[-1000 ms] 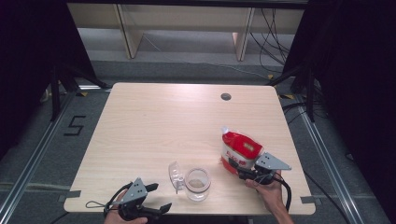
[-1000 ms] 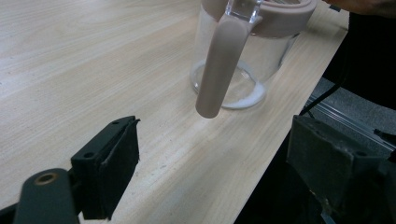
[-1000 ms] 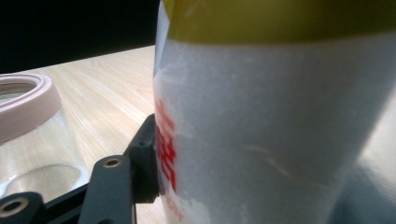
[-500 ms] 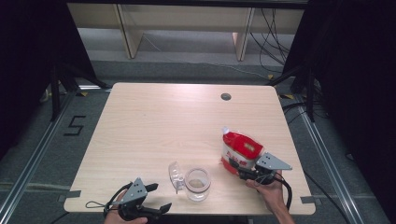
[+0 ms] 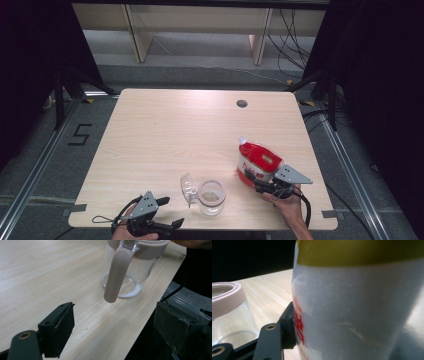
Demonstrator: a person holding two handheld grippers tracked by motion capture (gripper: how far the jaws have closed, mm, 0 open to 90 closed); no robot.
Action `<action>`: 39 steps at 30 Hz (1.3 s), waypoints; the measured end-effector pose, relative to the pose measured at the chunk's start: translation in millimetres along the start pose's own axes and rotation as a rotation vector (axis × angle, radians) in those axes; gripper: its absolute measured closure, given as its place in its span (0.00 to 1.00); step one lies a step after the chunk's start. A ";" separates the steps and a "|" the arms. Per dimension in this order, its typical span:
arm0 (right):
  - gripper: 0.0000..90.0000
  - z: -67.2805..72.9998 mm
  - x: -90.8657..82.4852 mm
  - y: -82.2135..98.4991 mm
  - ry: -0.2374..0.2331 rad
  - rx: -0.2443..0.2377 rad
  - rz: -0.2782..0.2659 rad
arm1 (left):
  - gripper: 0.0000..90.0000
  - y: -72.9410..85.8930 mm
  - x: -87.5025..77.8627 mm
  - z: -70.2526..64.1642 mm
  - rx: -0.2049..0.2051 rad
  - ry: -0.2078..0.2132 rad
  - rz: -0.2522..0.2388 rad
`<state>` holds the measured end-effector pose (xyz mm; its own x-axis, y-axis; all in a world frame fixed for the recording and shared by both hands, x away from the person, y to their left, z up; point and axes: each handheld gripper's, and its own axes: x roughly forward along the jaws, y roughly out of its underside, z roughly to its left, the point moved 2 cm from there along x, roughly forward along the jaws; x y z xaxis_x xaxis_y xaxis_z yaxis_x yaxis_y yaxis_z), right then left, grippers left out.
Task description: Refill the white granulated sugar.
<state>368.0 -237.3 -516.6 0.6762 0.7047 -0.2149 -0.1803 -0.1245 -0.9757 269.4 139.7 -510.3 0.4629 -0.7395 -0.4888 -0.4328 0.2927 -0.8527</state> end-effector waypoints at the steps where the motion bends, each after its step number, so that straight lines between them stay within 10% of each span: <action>1: 0.46 0.0 0.3 0.0 -0.003 0.003 -0.008 | 0.18 -0.1 -0.5 -0.1 0.003 -0.007 0.007; 6: 0.43 0.9 4.1 -0.4 0.002 0.051 -0.055 | 0.18 0.1 0.5 -0.6 0.004 0.001 0.006; 39: 0.51 6.4 -12.4 -17.5 0.007 -0.024 -0.061 | 0.18 0.2 -1.1 1.2 0.012 -0.003 0.013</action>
<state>358.3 -239.4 -496.6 0.6908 0.7063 -0.1549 -0.1214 -0.0979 -0.9878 269.7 141.3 -510.2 0.4601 -0.7335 -0.5003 -0.4295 0.3092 -0.8485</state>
